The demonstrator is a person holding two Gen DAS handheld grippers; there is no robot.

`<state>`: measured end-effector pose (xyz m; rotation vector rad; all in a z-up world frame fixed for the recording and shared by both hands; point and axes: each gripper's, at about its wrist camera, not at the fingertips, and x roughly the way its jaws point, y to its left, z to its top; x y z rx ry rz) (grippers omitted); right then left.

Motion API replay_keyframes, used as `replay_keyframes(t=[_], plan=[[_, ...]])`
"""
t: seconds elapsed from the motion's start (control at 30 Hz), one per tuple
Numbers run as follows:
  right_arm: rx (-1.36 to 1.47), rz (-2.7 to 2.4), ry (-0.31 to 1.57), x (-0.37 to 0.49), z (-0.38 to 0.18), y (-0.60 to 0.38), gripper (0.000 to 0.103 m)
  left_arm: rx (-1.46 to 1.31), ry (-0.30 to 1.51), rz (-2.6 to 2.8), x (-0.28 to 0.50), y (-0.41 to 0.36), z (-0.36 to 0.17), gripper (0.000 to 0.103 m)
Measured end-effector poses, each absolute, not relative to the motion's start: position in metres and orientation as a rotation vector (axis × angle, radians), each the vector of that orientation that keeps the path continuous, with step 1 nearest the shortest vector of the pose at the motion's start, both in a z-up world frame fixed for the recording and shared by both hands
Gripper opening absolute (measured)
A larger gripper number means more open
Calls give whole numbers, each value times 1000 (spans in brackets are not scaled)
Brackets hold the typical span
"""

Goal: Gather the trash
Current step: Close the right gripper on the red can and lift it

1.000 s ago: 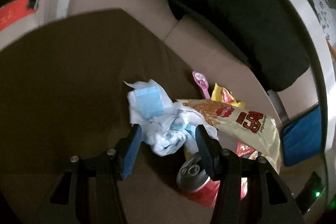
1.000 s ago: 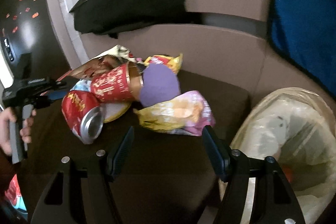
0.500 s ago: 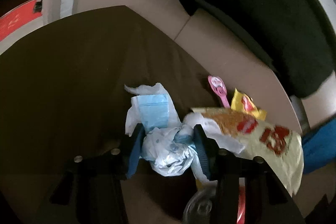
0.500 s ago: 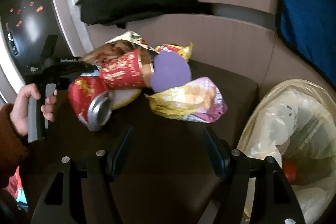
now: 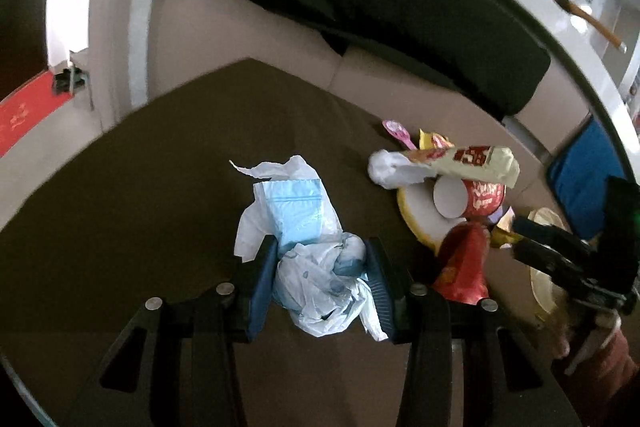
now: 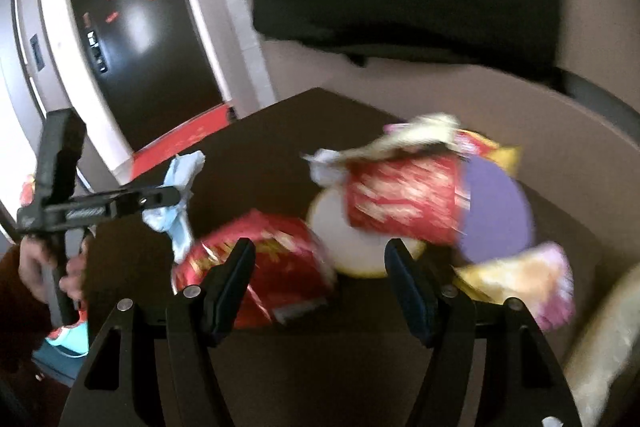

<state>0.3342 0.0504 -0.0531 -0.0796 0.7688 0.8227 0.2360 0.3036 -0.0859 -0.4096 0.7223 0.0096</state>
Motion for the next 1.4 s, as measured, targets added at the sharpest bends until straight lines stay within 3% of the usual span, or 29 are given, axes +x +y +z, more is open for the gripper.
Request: replay_keyframes(t=[0.33, 0.73, 0.9, 1.17, 1.4], plan=[[-146, 765, 844, 320, -77, 92, 63, -409, 671, 10, 191, 323, -77, 45], [290, 665, 980, 323, -103, 97, 66, -438, 633, 40, 164, 339, -84, 45], [215, 665, 1023, 340, -104, 130, 66, -437, 611, 63, 155, 351, -83, 45], [-125, 719, 762, 324, -44, 146, 66, -462, 640, 40, 159, 358, -95, 45], [-92, 868, 882, 401, -39, 189, 66, -433, 728, -40, 178, 329, -107, 45]])
